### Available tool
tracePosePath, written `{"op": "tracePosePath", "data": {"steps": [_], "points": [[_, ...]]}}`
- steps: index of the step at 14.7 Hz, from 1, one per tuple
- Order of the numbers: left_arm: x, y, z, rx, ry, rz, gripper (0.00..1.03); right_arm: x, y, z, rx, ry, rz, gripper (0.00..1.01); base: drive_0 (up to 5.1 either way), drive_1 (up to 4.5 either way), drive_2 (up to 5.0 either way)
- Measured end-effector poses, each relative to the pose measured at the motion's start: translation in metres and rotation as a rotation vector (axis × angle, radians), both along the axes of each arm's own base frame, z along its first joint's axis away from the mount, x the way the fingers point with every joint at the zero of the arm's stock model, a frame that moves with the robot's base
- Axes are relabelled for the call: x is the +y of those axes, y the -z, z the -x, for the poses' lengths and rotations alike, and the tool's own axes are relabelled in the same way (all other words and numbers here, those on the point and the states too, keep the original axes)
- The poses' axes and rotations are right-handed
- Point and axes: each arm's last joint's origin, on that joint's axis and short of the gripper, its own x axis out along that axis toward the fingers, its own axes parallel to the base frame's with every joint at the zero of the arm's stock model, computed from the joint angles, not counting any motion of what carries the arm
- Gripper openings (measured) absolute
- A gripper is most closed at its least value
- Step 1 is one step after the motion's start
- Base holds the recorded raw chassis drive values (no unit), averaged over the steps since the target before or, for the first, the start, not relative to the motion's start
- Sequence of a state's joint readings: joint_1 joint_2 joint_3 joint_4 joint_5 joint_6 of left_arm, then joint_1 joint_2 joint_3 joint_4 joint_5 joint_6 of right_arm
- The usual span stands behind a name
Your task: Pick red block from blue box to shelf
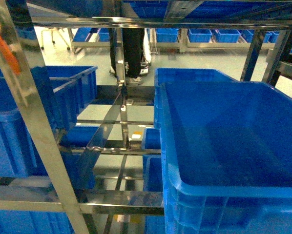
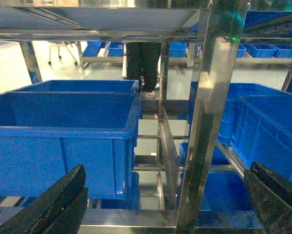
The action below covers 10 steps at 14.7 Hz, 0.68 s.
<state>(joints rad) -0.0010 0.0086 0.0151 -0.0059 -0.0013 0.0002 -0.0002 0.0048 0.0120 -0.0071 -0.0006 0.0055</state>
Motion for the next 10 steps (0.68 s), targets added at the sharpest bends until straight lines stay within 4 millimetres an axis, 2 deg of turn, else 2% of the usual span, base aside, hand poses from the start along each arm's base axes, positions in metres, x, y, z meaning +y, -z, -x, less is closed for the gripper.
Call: {"op": "tracePosePath", "data": {"steps": [10], "points": [[0.0000, -0.0002, 0.0000, -0.002, 0.000, 0.000, 0.98, 0.0000, -0.0002, 0.0000, -0.002, 0.000, 0.000, 0.29, 0.0, 0.00, 0.0]]}}
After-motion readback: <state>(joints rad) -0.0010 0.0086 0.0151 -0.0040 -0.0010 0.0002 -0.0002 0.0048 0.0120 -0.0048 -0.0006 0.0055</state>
